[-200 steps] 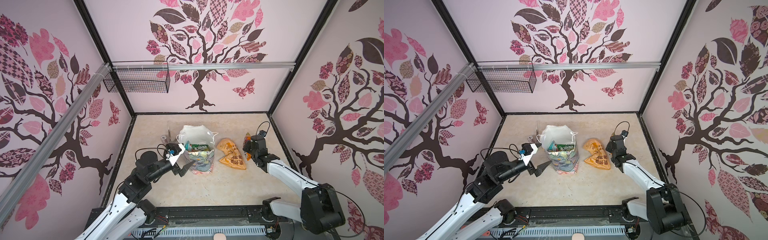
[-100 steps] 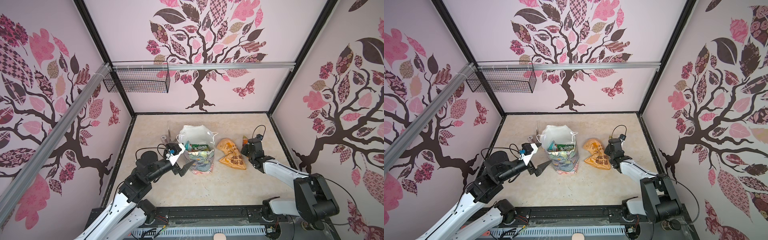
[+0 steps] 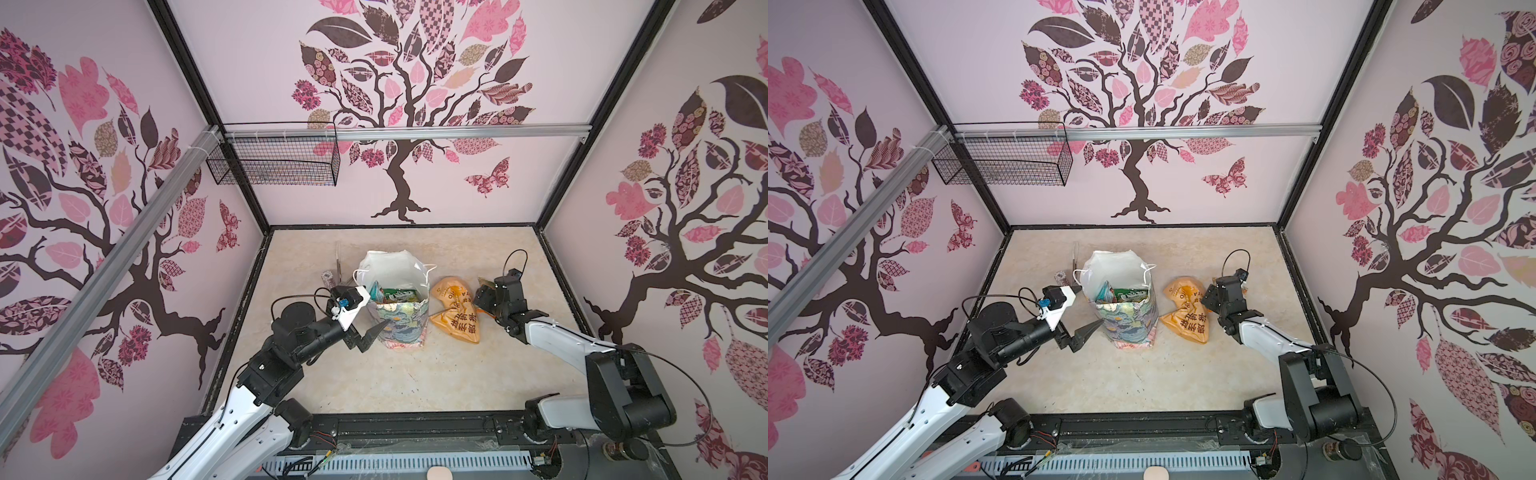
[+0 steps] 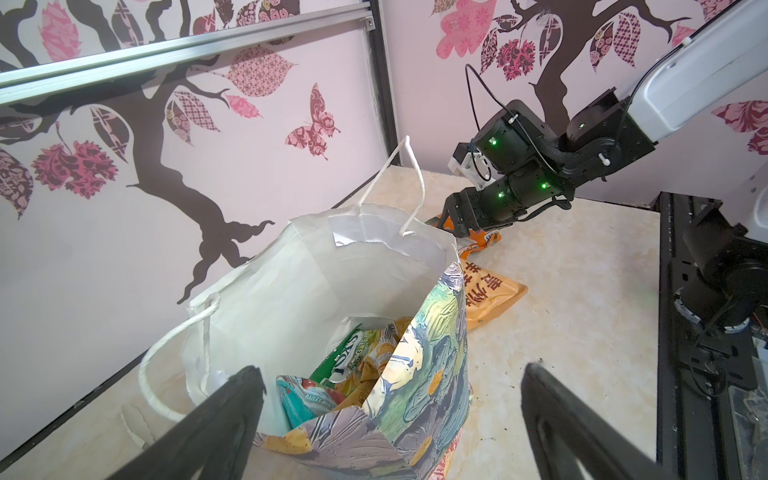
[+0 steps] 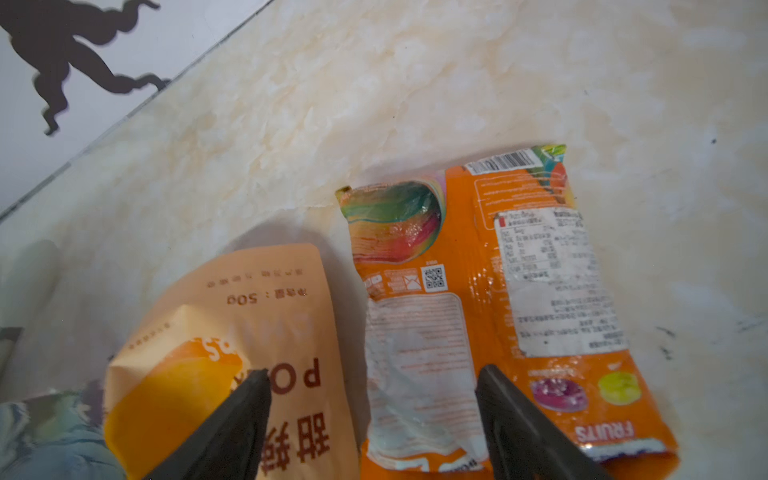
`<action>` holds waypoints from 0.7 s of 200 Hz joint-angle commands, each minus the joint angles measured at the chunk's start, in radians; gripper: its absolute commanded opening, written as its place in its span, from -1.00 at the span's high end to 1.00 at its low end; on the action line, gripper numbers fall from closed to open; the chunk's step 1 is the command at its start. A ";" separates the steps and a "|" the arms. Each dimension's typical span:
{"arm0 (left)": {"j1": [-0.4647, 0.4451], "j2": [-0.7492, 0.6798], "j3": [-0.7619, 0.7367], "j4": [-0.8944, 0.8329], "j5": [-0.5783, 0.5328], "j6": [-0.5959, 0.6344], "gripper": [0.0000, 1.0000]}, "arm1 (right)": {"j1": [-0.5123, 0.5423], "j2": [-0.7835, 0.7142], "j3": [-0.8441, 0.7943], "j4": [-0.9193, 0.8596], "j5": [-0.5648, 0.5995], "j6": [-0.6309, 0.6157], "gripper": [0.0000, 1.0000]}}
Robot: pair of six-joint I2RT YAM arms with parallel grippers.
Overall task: Take the snacks out of the paper bag
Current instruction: 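Lower the orange candy packet onto the table beside the chip packet and release, then raise the right gripper and swing it back over the bag opening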
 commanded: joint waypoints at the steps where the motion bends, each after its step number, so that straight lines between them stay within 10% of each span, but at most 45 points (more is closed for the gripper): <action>1: 0.003 -0.012 -0.003 0.005 -0.010 0.000 -0.97 | -0.003 -0.087 0.076 -0.025 -0.054 0.021 -0.80; 140: 0.003 -0.018 0.000 0.004 -0.055 -0.008 -0.97 | 0.089 -0.069 0.543 -0.125 -0.611 0.024 -0.99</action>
